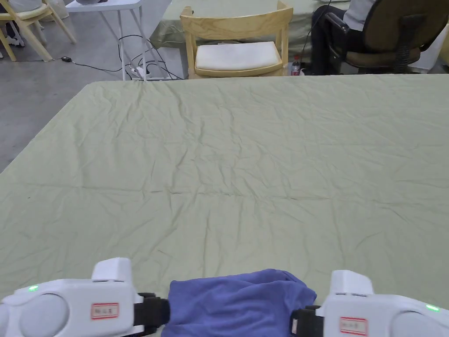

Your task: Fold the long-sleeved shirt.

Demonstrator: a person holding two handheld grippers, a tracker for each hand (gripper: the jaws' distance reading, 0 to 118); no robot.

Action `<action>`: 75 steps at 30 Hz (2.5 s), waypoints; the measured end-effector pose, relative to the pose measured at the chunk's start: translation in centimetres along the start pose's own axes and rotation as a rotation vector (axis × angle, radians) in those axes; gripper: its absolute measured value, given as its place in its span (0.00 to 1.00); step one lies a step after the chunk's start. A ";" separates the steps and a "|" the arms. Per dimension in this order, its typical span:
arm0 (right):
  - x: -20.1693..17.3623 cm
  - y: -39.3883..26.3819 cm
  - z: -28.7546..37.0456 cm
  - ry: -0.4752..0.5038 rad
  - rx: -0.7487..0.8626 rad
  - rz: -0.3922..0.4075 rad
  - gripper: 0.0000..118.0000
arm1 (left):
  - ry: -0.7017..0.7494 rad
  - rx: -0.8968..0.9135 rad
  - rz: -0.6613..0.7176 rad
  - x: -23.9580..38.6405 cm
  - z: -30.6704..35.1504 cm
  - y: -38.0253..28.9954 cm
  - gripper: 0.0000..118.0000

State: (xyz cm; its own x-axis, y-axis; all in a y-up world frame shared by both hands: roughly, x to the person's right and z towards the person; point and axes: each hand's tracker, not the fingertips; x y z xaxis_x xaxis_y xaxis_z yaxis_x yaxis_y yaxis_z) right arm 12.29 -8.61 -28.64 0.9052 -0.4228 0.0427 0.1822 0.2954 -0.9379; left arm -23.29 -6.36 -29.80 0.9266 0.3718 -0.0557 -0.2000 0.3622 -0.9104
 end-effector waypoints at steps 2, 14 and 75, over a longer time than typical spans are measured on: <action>-0.6 0.2 -3.7 -0.083 -0.089 0.015 0.03 | -0.020 -0.038 0.048 -2.1 -0.9 -0.2 0.00; 5.5 -1.8 -9.5 0.026 -0.108 -0.080 0.03 | -0.134 -0.036 0.115 -3.7 -5.7 -1.1 1.00; -9.5 -6.4 27.1 -0.096 0.819 0.250 0.02 | -0.002 0.804 -0.180 3.4 22.4 -8.1 0.00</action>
State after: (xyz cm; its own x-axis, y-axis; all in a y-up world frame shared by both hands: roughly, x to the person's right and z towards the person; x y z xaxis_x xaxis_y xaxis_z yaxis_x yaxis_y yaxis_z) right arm 12.96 16.77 -13.74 0.9775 -0.1997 -0.0685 0.1593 0.9106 -0.3815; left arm -25.62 11.14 -13.40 0.9659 0.2509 0.0640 -0.2163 0.9176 -0.3334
